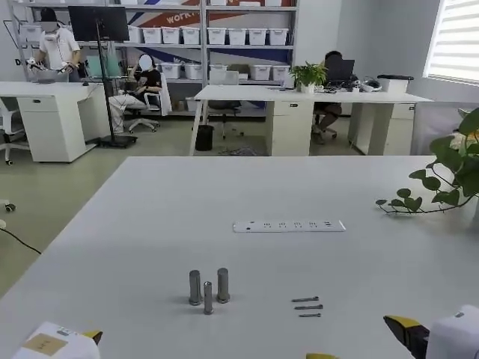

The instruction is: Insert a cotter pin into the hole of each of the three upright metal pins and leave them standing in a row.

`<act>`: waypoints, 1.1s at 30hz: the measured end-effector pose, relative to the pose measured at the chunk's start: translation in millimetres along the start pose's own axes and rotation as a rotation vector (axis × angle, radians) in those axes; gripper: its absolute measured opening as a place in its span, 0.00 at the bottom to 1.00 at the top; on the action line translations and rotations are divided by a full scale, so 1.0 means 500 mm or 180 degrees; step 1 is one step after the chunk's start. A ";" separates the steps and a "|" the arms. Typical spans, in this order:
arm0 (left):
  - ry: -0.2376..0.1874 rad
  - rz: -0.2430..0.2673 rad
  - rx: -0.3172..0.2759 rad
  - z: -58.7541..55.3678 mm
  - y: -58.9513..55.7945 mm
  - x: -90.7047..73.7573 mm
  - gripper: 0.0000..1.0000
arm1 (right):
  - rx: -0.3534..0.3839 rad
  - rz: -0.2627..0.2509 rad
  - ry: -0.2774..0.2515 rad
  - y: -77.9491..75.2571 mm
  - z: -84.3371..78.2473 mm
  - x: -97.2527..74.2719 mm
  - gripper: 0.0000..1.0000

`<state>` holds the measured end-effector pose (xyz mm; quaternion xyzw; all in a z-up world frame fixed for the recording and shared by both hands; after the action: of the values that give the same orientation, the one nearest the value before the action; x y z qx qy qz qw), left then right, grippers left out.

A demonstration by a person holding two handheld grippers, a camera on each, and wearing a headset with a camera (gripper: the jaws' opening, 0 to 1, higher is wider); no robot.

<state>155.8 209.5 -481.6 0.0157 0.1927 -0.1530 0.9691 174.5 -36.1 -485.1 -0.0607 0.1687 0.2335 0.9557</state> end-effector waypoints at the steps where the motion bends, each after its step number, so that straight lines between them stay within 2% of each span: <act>1: 0.0005 -0.0001 0.0007 0.000 0.000 0.000 0.81 | 0.0006 0.0006 0.0001 0.000 0.000 0.001 0.75; 13: -0.0040 -0.0002 0.0053 0.004 0.001 0.004 0.79 | 0.0054 0.0012 0.0010 0.000 -0.004 0.005 0.73; 25: -0.0005 -0.0007 0.0045 -0.002 -0.002 0.006 0.79 | 0.0073 0.0023 0.0014 0.002 -0.005 0.007 0.71; 33: 0.0000 -0.0007 0.0060 -0.002 0.010 0.020 0.70 | 0.0091 0.0059 0.0009 0.005 -0.005 0.007 0.66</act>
<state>166.0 211.6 -486.6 0.0246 0.1913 -0.1559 0.9688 175.8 -33.0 -488.8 -0.0457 0.1740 0.2398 0.9540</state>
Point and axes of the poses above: the centre of the closed fingertips' face, and the gripper's own axes: x roughly forward along the fingers, y roughly to its left, z roughly out of its top, the point moved 1 cm from there along -x, roughly backward along the fingers, and after that the axes turned 2 degrees about -x, right-handed, at the moved point
